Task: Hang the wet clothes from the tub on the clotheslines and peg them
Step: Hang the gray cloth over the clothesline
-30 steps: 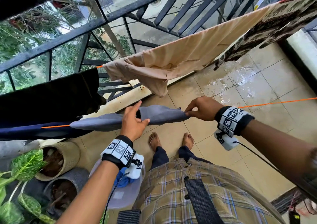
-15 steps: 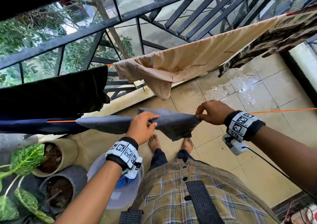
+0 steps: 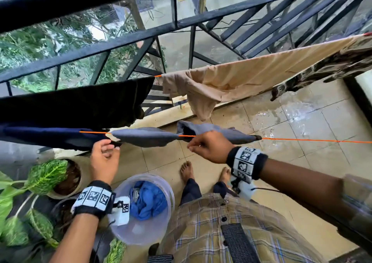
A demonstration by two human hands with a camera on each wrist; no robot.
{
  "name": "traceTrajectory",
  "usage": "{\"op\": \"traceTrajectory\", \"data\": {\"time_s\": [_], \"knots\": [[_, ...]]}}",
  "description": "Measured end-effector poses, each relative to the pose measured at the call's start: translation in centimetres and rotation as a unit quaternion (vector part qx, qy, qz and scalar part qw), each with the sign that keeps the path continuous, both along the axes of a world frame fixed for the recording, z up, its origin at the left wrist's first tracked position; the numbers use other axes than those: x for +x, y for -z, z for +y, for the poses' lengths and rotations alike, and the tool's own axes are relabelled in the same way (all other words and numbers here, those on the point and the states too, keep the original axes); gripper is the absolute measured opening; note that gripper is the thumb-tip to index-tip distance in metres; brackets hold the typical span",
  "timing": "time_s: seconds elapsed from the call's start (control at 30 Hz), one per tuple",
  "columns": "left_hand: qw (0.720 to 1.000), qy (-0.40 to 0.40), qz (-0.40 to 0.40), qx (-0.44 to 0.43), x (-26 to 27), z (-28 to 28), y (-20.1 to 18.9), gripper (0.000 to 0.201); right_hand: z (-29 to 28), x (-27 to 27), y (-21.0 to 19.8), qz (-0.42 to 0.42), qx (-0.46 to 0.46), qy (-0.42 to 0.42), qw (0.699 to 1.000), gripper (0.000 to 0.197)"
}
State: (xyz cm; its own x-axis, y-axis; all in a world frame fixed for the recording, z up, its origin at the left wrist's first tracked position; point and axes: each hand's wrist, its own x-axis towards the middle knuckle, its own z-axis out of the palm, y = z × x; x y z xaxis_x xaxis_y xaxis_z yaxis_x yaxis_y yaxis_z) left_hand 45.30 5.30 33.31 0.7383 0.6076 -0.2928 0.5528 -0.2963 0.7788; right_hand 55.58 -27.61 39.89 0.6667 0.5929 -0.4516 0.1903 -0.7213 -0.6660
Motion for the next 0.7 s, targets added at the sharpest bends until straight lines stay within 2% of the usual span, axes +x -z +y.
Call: {"op": "traceTrajectory", "data": {"time_s": [0.13,0.2,0.27,0.4,0.43,0.57,0.63,0.7], "knots": [[0.998,0.015,0.038,-0.056,0.2,1.1,2.0,0.063,2.8,-2.0,3.2,0.110,-0.023,0.056,0.992,0.039],[0.996,0.045,0.051,-0.049,0.8,1.2,2.4,0.060,3.9,-2.4,4.3,0.167,-0.024,0.107,0.980,0.054],[0.996,0.064,0.054,-0.036,1.6,1.0,2.4,0.045,5.5,-2.6,4.9,0.212,-0.004,0.162,0.964,0.057],[0.998,0.065,0.019,-0.010,2.2,1.0,2.3,0.013,8.1,-3.0,5.7,0.259,0.051,0.298,0.918,0.036],[0.997,0.073,0.018,-0.009,2.1,1.2,2.5,0.012,8.5,-3.0,5.8,0.259,0.057,0.321,0.909,0.029],[0.995,0.099,0.006,0.000,1.1,1.3,1.4,0.029,9.5,-3.4,5.8,0.243,0.069,0.359,0.898,0.016],[0.996,0.092,-0.016,-0.007,0.6,1.9,0.5,0.027,9.8,-3.8,4.4,0.303,0.098,0.392,0.863,0.014],[0.997,0.068,-0.041,-0.011,0.7,2.5,-0.8,0.020,9.8,-3.8,2.2,0.398,0.126,0.410,0.811,0.017]]}}
